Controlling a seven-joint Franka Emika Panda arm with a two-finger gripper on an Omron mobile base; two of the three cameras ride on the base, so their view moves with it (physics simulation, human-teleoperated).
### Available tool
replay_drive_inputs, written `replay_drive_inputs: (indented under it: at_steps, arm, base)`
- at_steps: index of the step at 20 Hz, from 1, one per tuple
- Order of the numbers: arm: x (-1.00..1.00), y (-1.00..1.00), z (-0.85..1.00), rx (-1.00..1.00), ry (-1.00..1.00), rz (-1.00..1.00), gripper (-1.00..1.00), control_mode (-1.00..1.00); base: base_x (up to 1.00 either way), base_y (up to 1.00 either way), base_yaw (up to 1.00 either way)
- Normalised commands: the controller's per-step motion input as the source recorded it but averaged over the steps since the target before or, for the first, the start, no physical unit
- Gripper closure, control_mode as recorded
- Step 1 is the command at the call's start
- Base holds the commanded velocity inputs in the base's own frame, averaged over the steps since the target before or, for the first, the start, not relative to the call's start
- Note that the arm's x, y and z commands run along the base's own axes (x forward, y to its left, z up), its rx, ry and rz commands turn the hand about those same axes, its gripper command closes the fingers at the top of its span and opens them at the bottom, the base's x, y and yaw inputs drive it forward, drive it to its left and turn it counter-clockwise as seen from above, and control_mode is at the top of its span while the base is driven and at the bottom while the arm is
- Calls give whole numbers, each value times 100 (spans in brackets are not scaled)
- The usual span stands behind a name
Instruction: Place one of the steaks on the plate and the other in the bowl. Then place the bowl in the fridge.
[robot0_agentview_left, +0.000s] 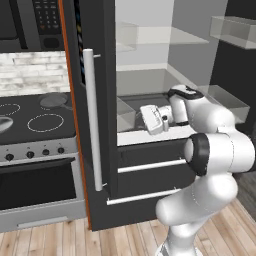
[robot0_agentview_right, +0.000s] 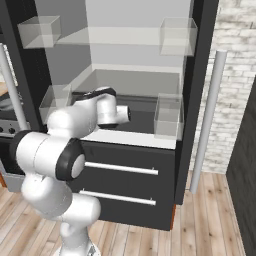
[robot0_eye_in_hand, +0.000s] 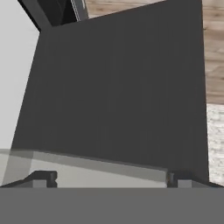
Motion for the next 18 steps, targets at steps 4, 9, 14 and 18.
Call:
replay_drive_inputs:
  at_steps: [4, 9, 14, 18]
  arm:
    - [22, 21, 27, 15, 0, 3, -100, -100]
    - [31, 54, 0, 0, 0, 6, -100, -100]
    - [15, 83, 0, 0, 0, 2, -100, -100]
    - [1, 86, 0, 0, 0, 0, -100, -100]
  base:
    - [0, 0, 0]
    - [0, 0, 0]
    - [0, 0, 0]
    - [0, 0, 0]
